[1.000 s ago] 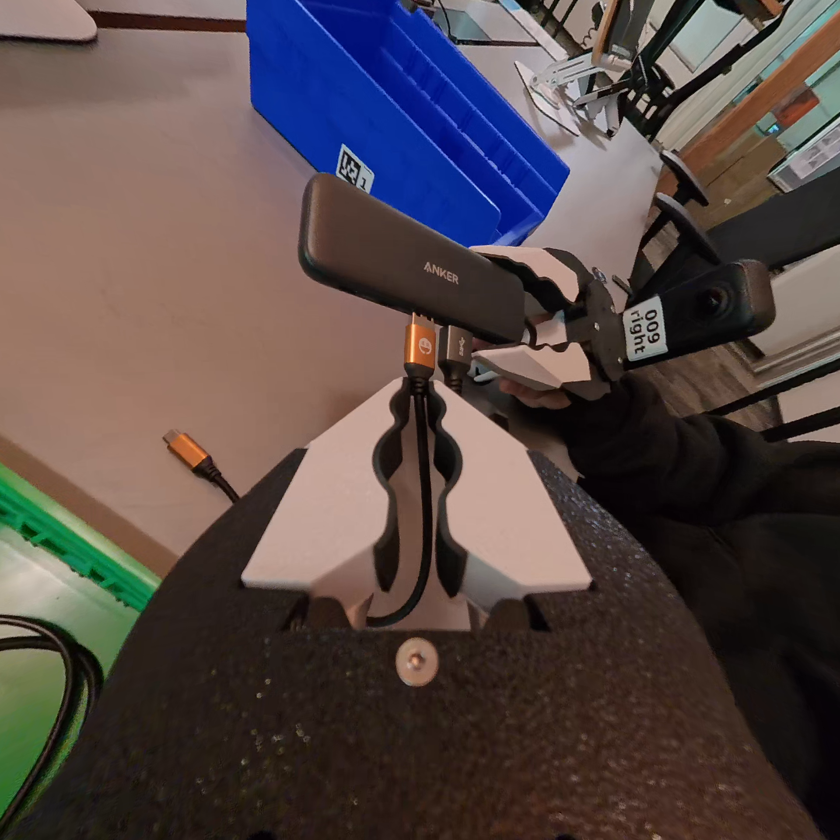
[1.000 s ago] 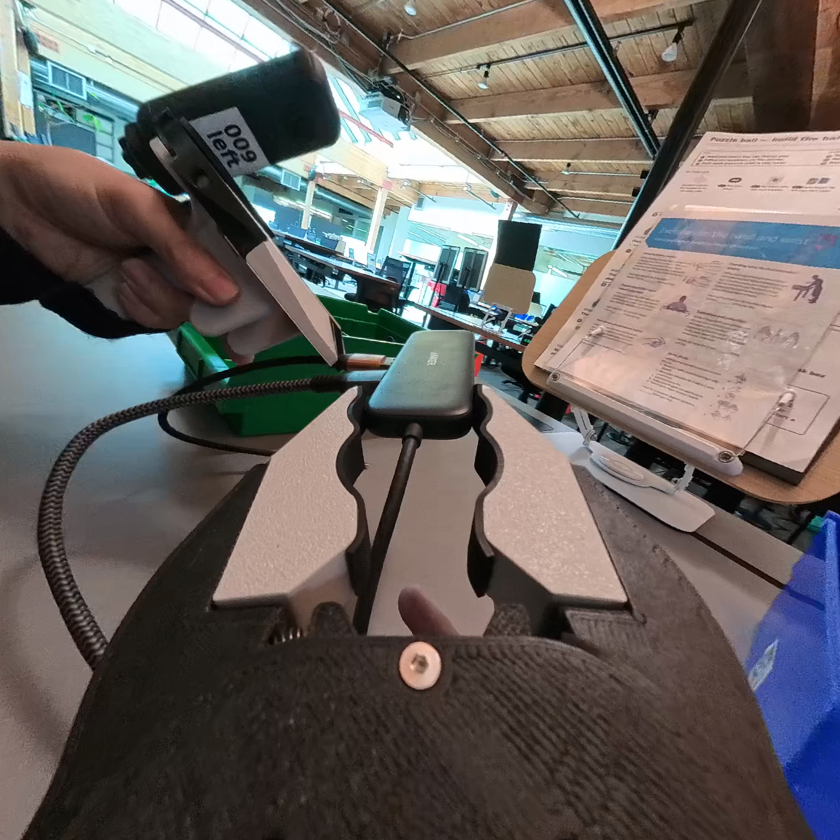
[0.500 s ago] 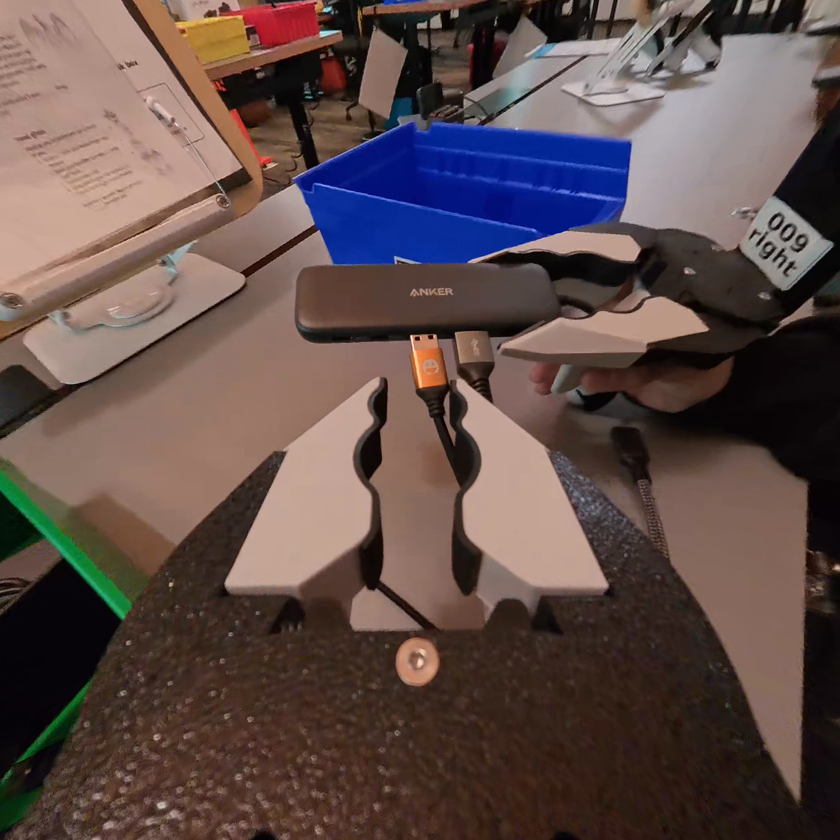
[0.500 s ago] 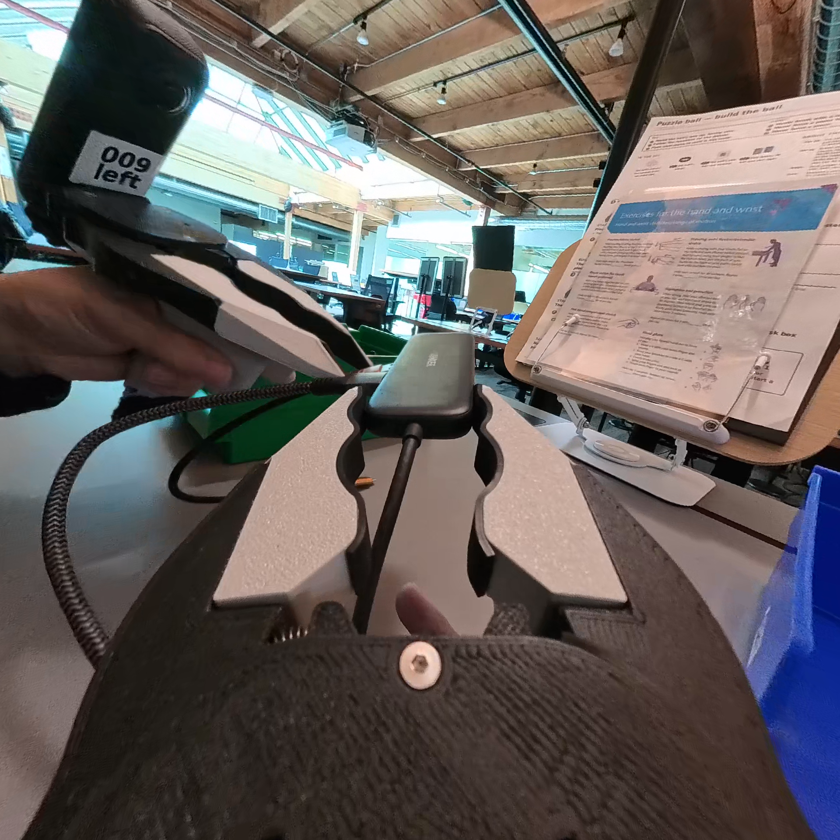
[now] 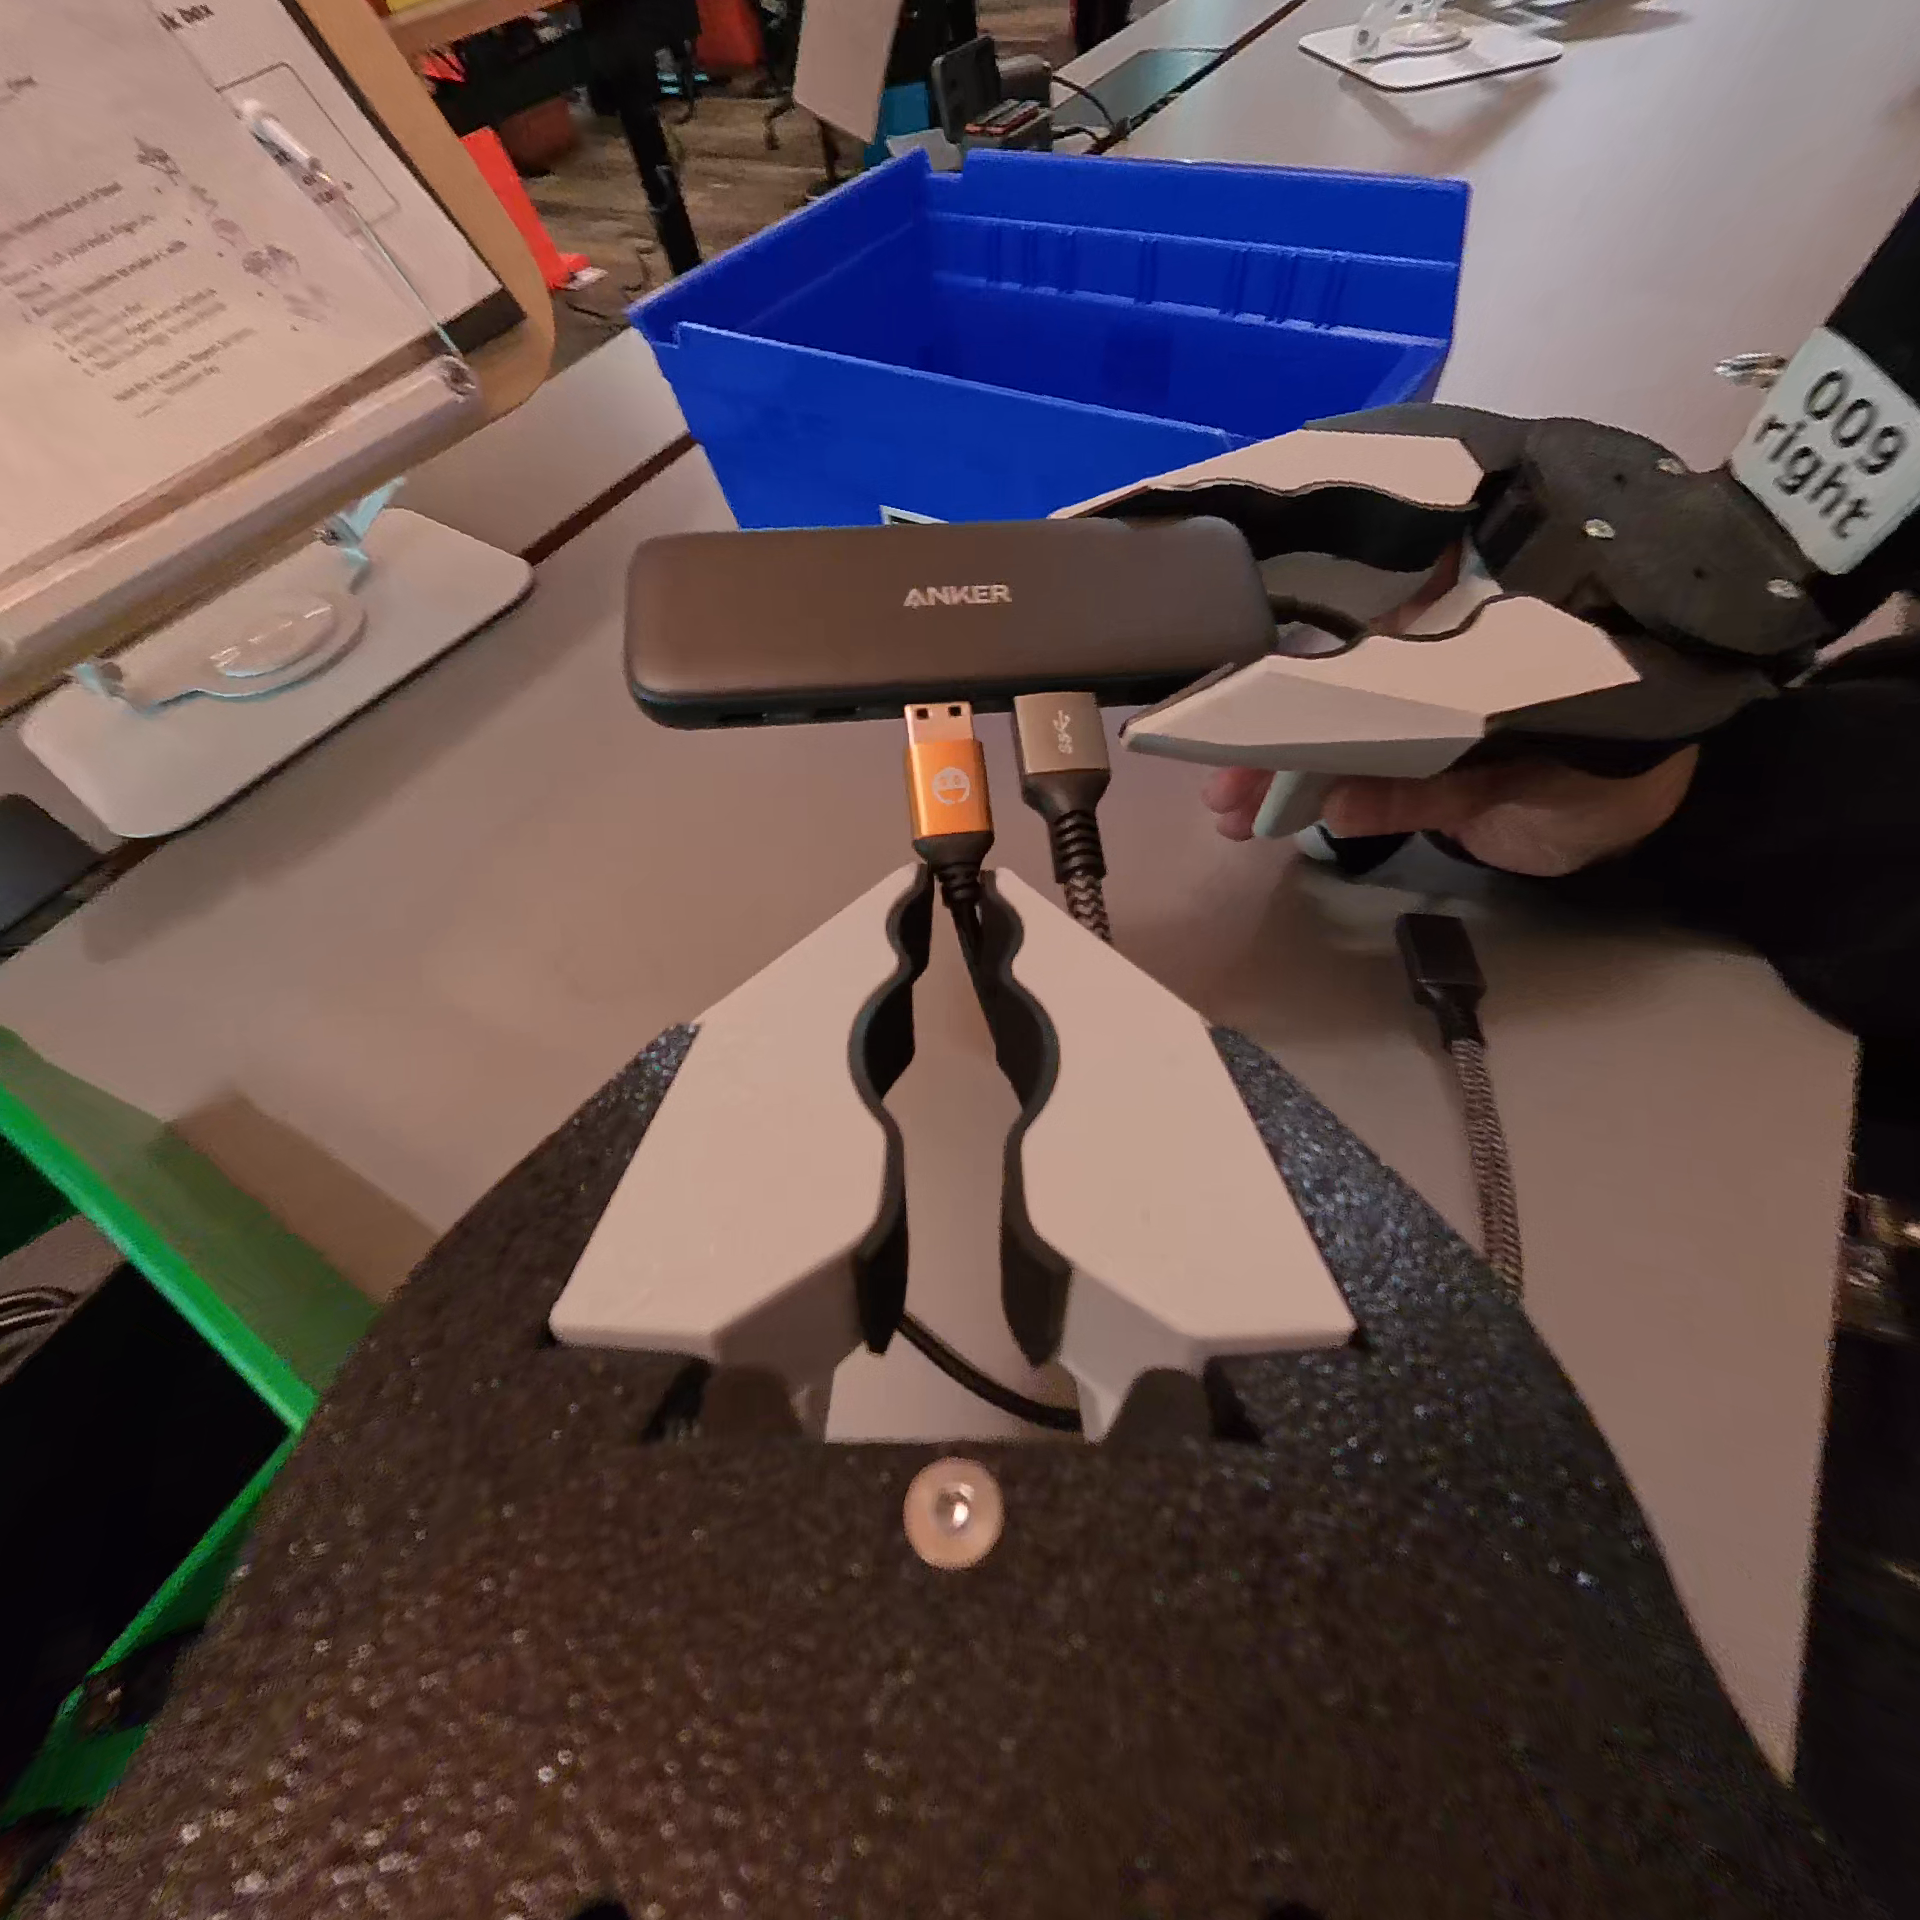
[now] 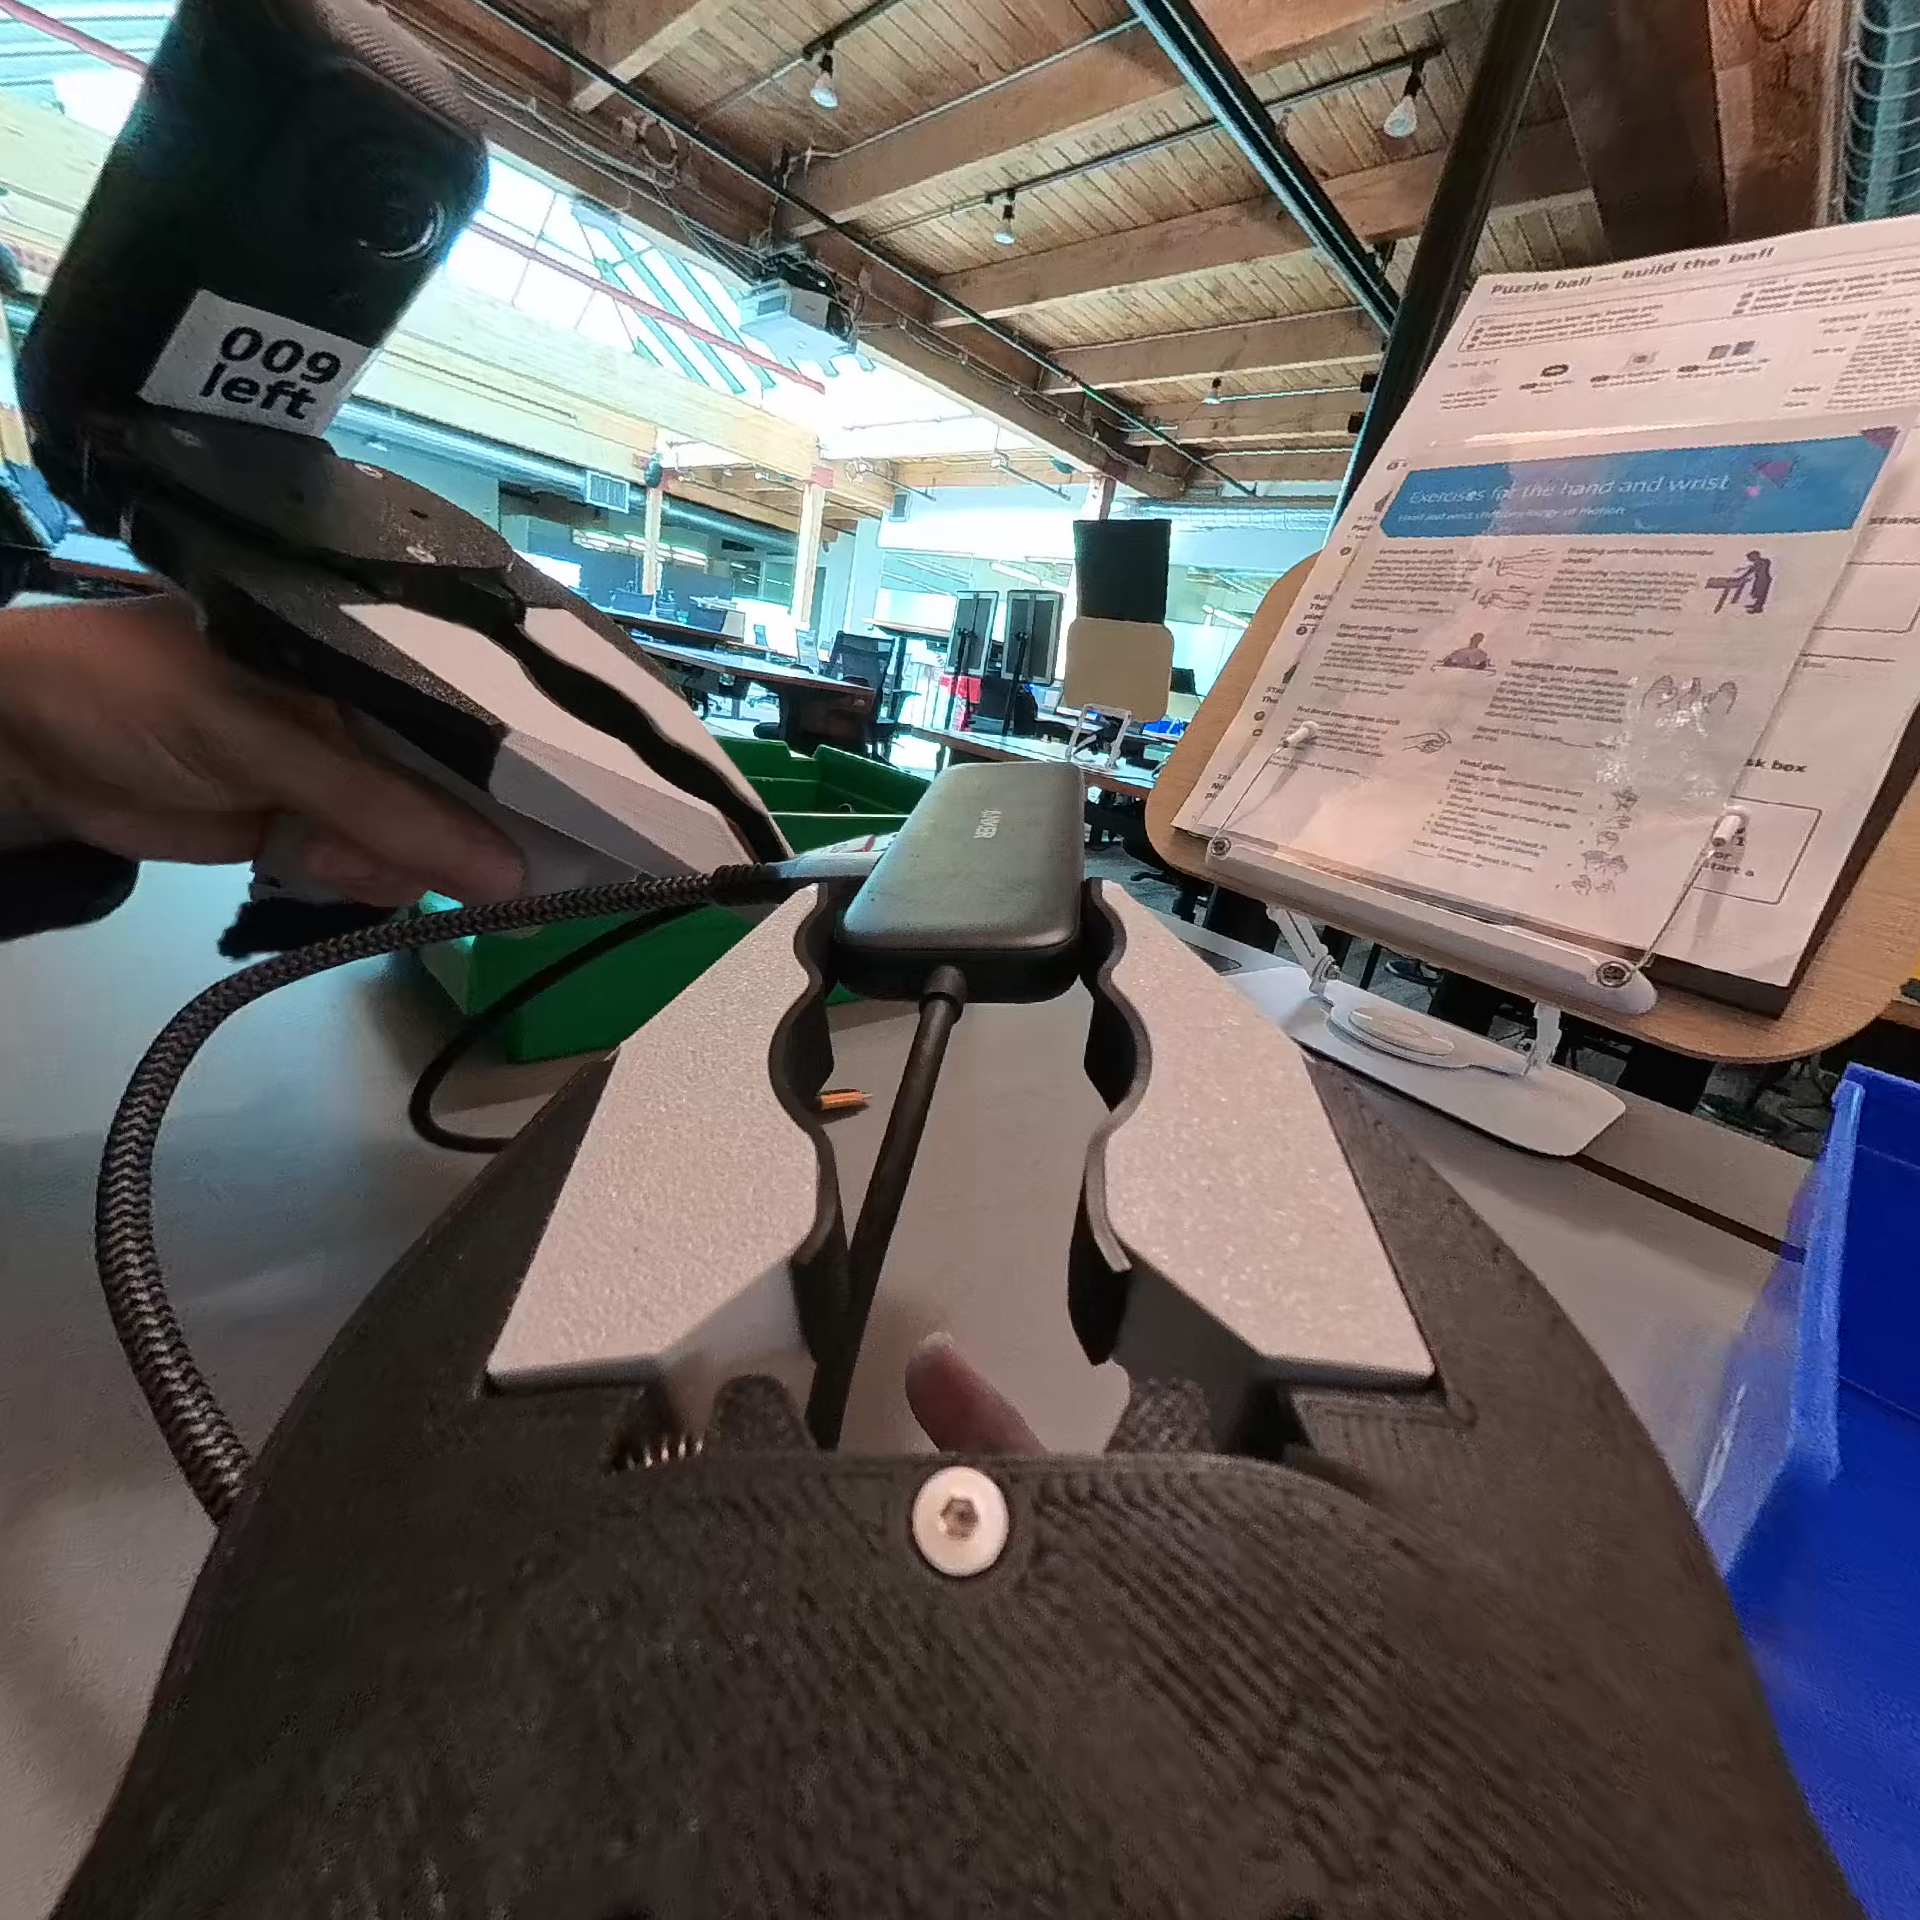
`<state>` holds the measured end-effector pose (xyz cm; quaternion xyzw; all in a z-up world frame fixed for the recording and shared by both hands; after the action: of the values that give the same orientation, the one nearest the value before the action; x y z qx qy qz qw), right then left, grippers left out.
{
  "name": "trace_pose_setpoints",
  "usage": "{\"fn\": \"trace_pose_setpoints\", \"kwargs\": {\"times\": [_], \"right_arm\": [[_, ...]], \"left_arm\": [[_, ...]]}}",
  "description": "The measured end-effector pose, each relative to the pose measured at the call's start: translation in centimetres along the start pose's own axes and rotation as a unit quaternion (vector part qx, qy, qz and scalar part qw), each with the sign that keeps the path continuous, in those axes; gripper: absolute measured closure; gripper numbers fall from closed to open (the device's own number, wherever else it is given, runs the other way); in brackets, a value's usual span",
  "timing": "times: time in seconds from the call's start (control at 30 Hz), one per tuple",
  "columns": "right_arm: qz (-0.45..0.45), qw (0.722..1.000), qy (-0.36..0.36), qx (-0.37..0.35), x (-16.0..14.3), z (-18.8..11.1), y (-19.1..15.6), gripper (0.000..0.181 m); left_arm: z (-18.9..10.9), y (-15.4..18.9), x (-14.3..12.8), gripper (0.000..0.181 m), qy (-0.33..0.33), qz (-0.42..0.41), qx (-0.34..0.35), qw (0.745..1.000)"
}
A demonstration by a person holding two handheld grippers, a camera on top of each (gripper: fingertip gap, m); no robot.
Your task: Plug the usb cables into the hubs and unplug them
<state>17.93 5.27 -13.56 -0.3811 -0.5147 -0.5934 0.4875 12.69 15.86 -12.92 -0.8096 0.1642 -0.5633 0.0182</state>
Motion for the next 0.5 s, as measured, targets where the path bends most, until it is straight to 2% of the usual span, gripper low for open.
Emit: {"fn": "trace_pose_setpoints", "kwargs": {"times": [0.03,0.13,0.5], "right_arm": [[0.002,1.000,0.001,-0.002,0.01,-0.03,0.07,0.136],[0.015,1.000,0.007,-0.001,0.05,-0.12,0.21,0.136],[-0.027,0.998,-0.048,0.005,-0.27,0.64,-0.75,0.135]], "left_arm": [[0.01,-0.11,0.10,0.176,0.005,0.009,0.012,1.000],[-0.26,-0.17,0.59,0.176,0.021,0.042,0.040,0.998],[-0.33,-0.03,0.27,0.177,-0.020,0.118,0.088,0.989]]}}
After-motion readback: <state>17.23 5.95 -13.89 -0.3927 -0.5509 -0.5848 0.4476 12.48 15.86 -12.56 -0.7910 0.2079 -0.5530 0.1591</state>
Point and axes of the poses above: each gripper's, where its closed fingertips meet, z out along the fingers, x out of its top, y = z × x across the jaws, the point moved 5 cm from there along -z, back along the fingers, and after that the axes turned 15 degrees about x, right-handed, at the moved point
